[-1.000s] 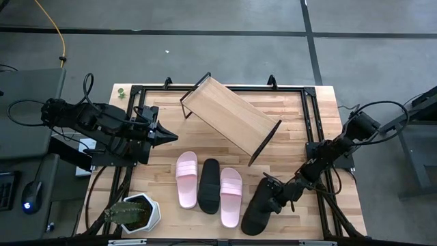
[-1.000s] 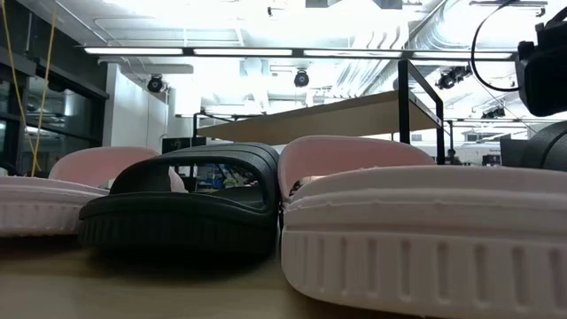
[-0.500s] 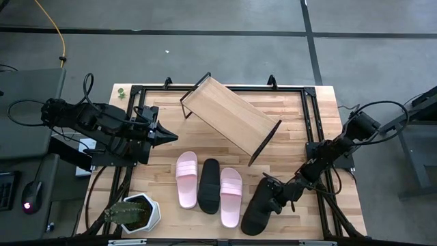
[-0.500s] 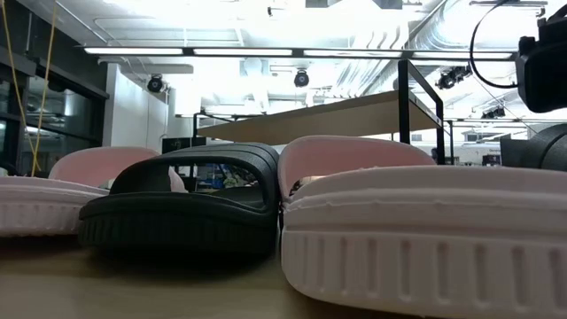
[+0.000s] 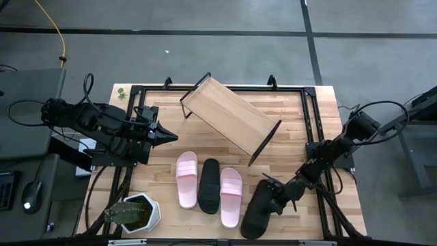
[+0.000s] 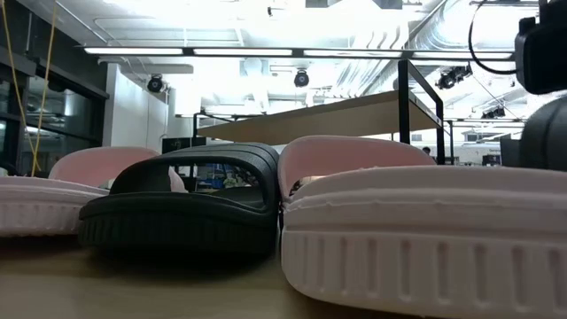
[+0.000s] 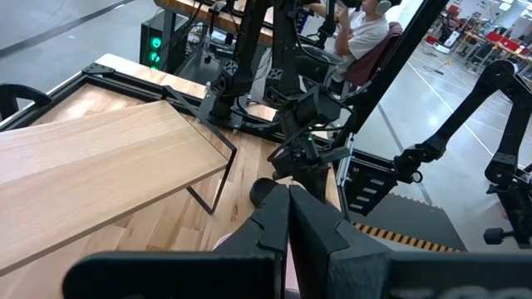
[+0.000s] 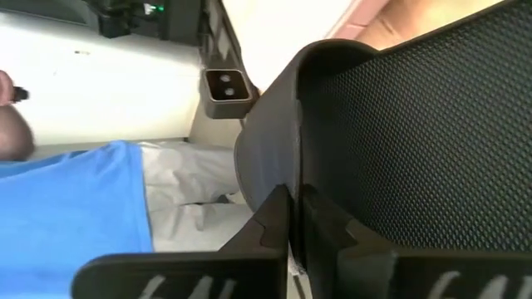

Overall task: Pick and place slides into the shelf
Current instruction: Put the right black slide on the shelf

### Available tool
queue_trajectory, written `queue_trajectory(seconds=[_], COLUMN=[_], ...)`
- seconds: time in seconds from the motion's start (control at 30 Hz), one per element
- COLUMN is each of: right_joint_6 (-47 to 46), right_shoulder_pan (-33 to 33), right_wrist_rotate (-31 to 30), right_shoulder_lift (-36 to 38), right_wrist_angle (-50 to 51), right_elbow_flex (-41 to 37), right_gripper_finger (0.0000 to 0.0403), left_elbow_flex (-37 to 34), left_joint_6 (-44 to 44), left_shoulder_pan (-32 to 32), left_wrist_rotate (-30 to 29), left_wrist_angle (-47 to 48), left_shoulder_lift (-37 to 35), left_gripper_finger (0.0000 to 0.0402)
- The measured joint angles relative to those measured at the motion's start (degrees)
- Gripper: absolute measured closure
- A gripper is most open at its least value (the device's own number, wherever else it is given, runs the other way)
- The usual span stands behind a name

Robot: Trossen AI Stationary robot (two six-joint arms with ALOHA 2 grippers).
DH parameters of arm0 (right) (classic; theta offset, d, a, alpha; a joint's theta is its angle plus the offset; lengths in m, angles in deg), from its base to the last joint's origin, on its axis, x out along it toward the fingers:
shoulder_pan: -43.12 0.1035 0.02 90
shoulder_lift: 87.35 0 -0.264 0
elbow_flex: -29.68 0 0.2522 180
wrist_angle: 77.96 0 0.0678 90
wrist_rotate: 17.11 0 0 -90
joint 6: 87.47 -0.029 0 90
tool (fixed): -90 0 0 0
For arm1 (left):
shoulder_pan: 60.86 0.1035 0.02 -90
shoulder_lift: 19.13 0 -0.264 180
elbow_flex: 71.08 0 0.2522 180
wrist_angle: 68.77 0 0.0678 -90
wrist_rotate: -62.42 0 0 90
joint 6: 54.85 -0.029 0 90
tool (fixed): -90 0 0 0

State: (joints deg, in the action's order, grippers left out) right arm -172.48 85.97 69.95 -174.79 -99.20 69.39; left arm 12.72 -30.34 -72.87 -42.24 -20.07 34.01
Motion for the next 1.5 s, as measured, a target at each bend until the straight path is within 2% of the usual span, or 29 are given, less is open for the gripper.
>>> queue_trajectory(seconds=[0.3, 0.8, 0.93, 1.17, 1.5], right_joint_6=[-2.02, 6.84, 10.5, 17.02, 27.7], right_shoulder_pan=[-0.07, -3.94, -5.77, -9.32, -16.15], right_wrist_rotate=[-0.02, -0.14, 1.79, 6.22, 6.59], right_shoulder_lift=[-0.02, -0.02, -0.02, 0.02, 1.71], right_wrist_angle=[-2.39, 1.18, 6.82, 25.19, 48.7], right_elbow_flex=[0.07, 9.7, 14.78, 27.02, 43.26], right_gripper_finger=[0.0402, 0.0403, 0.0403, 0.0403, 0.0403], left_elbow_flex=[0.0, 0.0, -0.04, -0.02, -0.02], left_joint_6=[0.02, 0.02, 0.02, 0.04, 0.11], left_shoulder_pan=[0.0, 0.0, 0.0, 0.0, 0.0], left_wrist_rotate=[0.0, -0.02, 0.0, 0.01, 2.23], left_wrist_angle=[0.0, 1.65, 1.77, 1.18, 0.74], left_shoulder_lift=[-0.02, 0.05, 0.52, 2.1, 2.95], left_gripper_finger=[0.0401, 0.0401, 0.0401, 0.0401, 0.0401])
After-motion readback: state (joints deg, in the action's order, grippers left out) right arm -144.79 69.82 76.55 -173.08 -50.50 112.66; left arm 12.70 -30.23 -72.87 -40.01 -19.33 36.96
